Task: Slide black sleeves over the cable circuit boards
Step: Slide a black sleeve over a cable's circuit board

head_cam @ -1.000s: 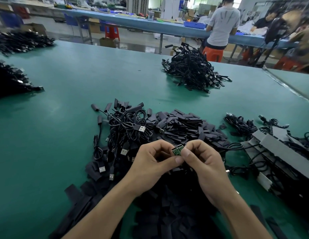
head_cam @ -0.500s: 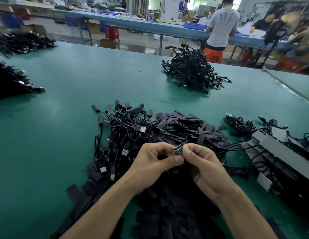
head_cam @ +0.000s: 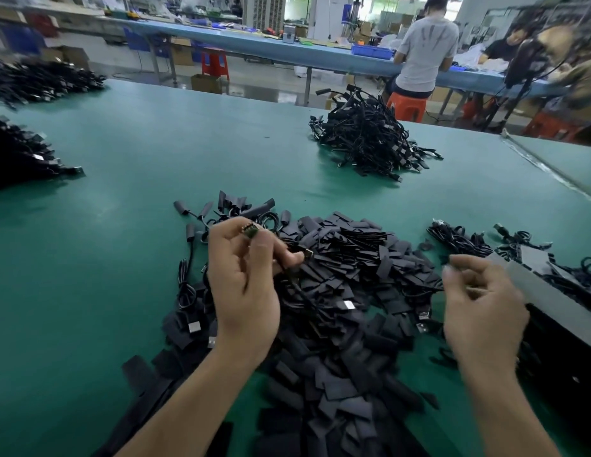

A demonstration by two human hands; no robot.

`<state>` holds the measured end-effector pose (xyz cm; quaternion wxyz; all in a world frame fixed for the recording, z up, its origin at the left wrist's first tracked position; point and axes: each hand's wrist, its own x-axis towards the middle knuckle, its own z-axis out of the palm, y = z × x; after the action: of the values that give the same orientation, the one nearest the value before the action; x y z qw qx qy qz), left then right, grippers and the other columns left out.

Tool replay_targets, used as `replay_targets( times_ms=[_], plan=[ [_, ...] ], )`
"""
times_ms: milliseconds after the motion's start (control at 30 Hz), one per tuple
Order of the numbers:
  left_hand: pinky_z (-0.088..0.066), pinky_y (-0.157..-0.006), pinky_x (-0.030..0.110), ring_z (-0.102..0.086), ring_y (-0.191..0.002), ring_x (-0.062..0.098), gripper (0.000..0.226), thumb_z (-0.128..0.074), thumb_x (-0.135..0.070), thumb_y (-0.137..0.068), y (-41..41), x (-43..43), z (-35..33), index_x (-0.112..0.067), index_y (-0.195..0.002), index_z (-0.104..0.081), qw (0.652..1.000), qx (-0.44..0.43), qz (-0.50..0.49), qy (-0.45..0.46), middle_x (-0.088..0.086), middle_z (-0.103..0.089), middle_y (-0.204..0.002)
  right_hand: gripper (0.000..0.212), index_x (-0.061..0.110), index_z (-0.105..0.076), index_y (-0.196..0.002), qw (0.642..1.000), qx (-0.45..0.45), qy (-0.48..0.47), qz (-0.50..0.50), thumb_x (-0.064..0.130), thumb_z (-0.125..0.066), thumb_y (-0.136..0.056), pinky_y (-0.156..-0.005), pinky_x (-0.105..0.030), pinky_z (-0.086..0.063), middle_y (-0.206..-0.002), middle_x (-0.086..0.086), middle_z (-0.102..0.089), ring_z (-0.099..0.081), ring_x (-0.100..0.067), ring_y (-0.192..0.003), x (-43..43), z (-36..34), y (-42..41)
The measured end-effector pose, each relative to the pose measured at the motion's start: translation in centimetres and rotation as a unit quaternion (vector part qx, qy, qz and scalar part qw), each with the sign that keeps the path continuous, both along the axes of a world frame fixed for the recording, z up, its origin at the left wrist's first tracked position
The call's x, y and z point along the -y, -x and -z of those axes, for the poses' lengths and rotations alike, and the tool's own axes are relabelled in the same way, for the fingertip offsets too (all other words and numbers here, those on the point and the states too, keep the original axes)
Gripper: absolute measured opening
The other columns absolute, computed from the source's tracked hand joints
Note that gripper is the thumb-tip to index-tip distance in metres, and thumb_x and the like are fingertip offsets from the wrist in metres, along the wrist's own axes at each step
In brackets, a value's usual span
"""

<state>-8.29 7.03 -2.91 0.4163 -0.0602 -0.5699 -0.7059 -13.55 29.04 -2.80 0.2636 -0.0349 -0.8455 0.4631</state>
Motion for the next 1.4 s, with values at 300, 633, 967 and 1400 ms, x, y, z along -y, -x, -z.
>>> replay_targets(
  times_ms=[300, 633, 967, 1400],
  plan=[
    [-0.041, -0.069, 0.015, -0.05, -0.078, 0.002, 0.046, -0.037, -0.032, -0.105, 0.3, 0.1, 1.7, -0.015, -0.147, -0.044, 0.928, 0.113, -0.041, 0.353, -0.021, -0.044, -0.09, 0.037, 0.025, -0.063, -0.129, 0.929, 0.131, -0.342, -0.061, 0.027, -0.065, -0.092, -0.096, -0.042, -0.039, -0.125, -0.001, -0.058, -0.05, -0.026, -0.118, 2.1, 1.1, -0.7],
    [-0.055, -0.074, 0.03, -0.064, -0.085, 0.004, 0.022, -0.029, -0.051, -0.099, 0.4, 0.3, 3.2, -0.035, -0.109, -0.041, 0.902, 0.216, 0.054, 0.37, -0.018, -0.064, -0.09, 0.045, 0.028, -0.06, -0.129, 0.895, 0.206, -0.394, -0.03, 0.055, -0.053, -0.094, -0.096, -0.041, -0.04, -0.122, -0.002, -0.057, -0.048, -0.026, -0.117, 2.6, 1.4, 0.0],
    [-0.054, -0.074, 0.031, -0.06, -0.088, 0.004, 0.043, -0.034, -0.042, -0.104, 0.3, 0.3, 3.0, -0.017, -0.124, -0.064, 0.89, 0.196, 0.017, 0.412, -0.022, -0.058, -0.097, 0.021, 0.021, -0.071, -0.11, 0.978, 0.036, -0.192, -0.072, 0.019, -0.072, -0.089, -0.083, -0.032, -0.052, -0.086, 0.006, -0.069, -0.067, -0.018, -0.086, 1.9, 1.9, -0.2],
    [-0.051, -0.083, 0.035, -0.059, -0.103, 0.004, 0.028, -0.043, -0.041, -0.103, 0.4, 0.7, 2.9, -0.04, -0.127, -0.059, 0.814, 0.306, 0.058, 0.491, -0.022, -0.064, -0.112, 0.028, 0.033, -0.072, -0.094, 0.953, 0.018, 0.051, -0.299, 0.015, -0.084, -0.075, -0.069, -0.016, -0.053, -0.084, 0.011, -0.073, -0.069, -0.009, -0.077, 2.9, 1.8, -0.8]
  ],
)
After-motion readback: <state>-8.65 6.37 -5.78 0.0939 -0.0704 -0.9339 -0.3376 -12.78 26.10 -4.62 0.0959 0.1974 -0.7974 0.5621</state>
